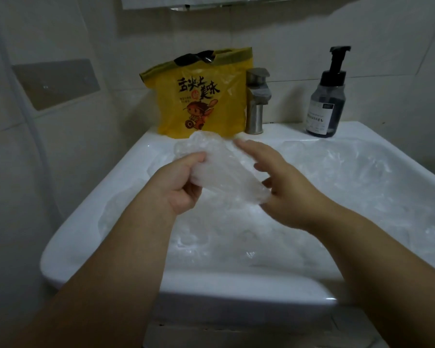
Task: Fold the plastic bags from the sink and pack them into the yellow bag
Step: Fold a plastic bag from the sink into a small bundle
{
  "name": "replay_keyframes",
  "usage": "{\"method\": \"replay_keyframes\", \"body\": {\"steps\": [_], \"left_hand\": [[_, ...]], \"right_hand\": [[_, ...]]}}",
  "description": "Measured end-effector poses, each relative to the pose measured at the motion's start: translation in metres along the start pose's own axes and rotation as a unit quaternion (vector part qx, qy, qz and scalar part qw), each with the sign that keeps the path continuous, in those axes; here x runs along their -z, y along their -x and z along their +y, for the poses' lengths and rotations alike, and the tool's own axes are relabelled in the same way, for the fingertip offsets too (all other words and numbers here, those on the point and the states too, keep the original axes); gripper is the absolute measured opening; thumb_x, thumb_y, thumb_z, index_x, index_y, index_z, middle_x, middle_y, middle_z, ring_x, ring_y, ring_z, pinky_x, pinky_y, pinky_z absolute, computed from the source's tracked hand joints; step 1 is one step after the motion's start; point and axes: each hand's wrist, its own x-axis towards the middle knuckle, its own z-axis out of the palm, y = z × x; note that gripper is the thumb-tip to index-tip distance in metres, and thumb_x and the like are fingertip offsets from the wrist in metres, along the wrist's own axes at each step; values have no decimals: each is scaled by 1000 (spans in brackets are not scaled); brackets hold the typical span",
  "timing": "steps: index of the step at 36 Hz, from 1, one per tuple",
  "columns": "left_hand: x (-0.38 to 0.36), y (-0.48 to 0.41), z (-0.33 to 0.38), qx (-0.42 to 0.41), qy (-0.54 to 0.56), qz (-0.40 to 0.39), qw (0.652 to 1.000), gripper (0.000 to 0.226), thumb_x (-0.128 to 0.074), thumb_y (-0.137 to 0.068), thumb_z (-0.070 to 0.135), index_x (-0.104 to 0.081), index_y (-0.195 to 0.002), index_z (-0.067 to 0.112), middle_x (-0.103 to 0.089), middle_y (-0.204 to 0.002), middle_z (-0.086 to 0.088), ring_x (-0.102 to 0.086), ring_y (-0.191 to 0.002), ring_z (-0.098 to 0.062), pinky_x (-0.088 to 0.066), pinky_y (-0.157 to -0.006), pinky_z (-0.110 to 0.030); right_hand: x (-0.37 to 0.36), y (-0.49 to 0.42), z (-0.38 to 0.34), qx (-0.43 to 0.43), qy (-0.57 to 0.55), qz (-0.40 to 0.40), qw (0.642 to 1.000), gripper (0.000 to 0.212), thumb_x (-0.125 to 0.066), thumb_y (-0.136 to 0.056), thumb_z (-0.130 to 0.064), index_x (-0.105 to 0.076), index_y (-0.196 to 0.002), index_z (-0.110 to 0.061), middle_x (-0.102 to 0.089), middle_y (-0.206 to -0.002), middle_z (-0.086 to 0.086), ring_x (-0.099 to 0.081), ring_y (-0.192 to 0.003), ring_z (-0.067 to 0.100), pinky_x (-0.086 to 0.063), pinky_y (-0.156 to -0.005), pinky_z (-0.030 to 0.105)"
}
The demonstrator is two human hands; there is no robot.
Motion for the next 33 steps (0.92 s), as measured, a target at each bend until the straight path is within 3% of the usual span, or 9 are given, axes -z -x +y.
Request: {"method": "replay_keyframes", "body": {"steps": [3, 6, 9, 13, 17, 21, 24, 28, 33], "left_hand": [[-3, 0, -5, -12, -56, -9, 998, 16, -66, -88, 11, -67, -104, 7, -73, -99, -10, -71, -91, -18, -60, -71, -27], [-5, 2, -8, -50, -139, -16, 989, 5, -68, -87, 8, -66, -91, 8, -69, -79, -5, -68, -60, -10, -52, -47, -20], [-5, 1, -10, -106, -208, -51, 971, 14, -68, -84, 2, -68, -98, 4, -72, -82, -7, -70, -68, -14, -53, -56, -23], [-8, 6, -14, -153, -278, -103, 943, 29, -63, -83, -7, -69, -109, 4, -73, -101, -16, -70, -89, -28, -58, -71, -32], [-13, 14, -17, -165, -293, -173, 926, 42, -50, -82, -21, -67, -111, 5, -73, -102, -14, -71, -89, -24, -60, -71, -28], [-12, 17, -18, -145, -276, -231, 922, 51, -42, -80, -27, -67, -104, 11, -73, -94, -7, -70, -86, -19, -59, -74, -26], [-11, 18, -16, -124, -263, -272, 917, 46, -51, -70, -13, -66, -107, 10, -70, -96, -10, -67, -88, -20, -59, -73, -29], [-8, 20, -11, -107, -243, -305, 915, 44, -69, -60, 17, -69, -104, 11, -71, -96, -6, -68, -89, -18, -57, -74, -28], [-10, 16, -17, -169, -351, -197, 900, 56, -87, -63, 27, -65, -114, 19, -69, -112, -6, -70, -97, -18, -57, -77, -30]], "right_hand": [[-7, -1, -5, 47, 42, 7, 998, 50, -71, -82, -5, -56, -104, -47, -33, -137, -17, -33, -123, -3, -33, -89, -1], [-11, -4, -6, 57, 28, 21, 998, 11, -67, -87, -9, -73, -95, -13, -69, -103, -1, -60, -91, 4, -46, -77, 15], [-9, -4, -8, -33, -40, -1, 999, 9, -62, -90, -27, -69, -85, -27, -67, -71, -19, -62, -73, -7, -44, -63, 6], [-8, -9, -4, -90, -115, 55, 988, 6, -64, -87, -27, -67, -84, -22, -70, -76, -5, -66, -67, 3, -51, -63, 14], [-6, -12, 2, -147, -65, 123, 979, 28, -74, -77, -37, -58, -91, -19, -67, -89, 2, -66, -79, 17, -55, -69, 32], [0, -14, 12, -246, -118, 117, 955, 65, -80, -68, -45, -39, -114, -23, -54, -96, -7, -59, -83, 9, -52, -63, 21], [0, -17, 15, -301, -168, 57, 937, 96, -82, -51, -62, -44, -129, -19, -61, -109, -3, -65, -88, 14, -56, -58, 25], [-2, -17, 15, -280, -135, 71, 948, 77, -81, -64, -50, -50, -126, -14, -63, -89, 4, -52, -53, 8, -39, -41, 21], [-3, -12, 15, -278, -85, 72, 954, 87, -78, -72, -44, -32, -142, -24, -56, -112, 2, -58, -76, 15, -39, -42, 16]]}}
